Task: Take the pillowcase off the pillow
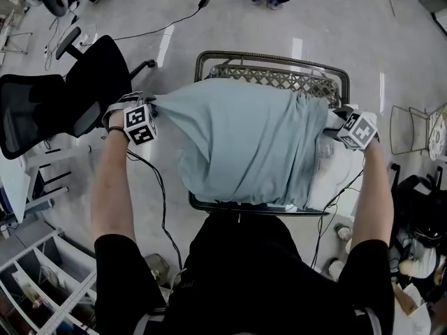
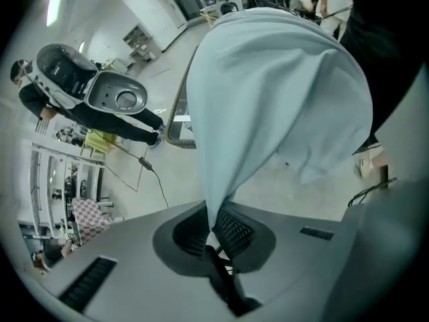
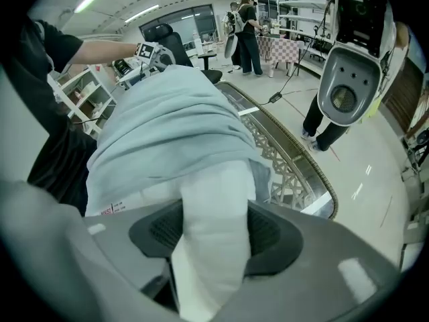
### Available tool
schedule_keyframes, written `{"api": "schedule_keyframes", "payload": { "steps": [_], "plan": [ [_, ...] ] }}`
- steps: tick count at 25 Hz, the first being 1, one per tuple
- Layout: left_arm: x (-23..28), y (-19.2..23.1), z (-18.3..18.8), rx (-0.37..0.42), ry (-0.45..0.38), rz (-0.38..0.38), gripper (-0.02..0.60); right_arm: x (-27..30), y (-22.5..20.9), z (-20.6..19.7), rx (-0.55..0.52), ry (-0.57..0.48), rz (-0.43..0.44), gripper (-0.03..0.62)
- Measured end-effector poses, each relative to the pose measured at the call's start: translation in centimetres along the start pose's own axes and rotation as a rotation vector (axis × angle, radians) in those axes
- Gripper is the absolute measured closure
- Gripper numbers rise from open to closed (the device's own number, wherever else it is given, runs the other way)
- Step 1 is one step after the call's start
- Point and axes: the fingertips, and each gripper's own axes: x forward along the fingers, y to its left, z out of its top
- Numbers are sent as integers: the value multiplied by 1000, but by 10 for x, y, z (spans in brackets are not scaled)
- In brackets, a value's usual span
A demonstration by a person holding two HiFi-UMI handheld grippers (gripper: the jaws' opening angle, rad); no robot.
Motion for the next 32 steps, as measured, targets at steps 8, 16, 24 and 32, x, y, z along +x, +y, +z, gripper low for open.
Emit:
{"api": "schedule_keyframes", "payload": {
  "steps": [8, 16, 24, 32],
  "plan": [
    [-21, -24, 37, -158, -115, -72, 495, 7, 5, 1, -28, 60, -72, 293],
    [-35, 5, 100, -109, -218, -119, 413, 11, 11, 3, -8, 60, -93, 278],
    [28, 17, 155, 48, -179, -181, 373, 19, 12, 3, -9, 32, -57, 270],
    [68, 19, 163, 115, -95, -164, 553, 29, 8, 3, -23, 51, -11, 260]
  ]
}}
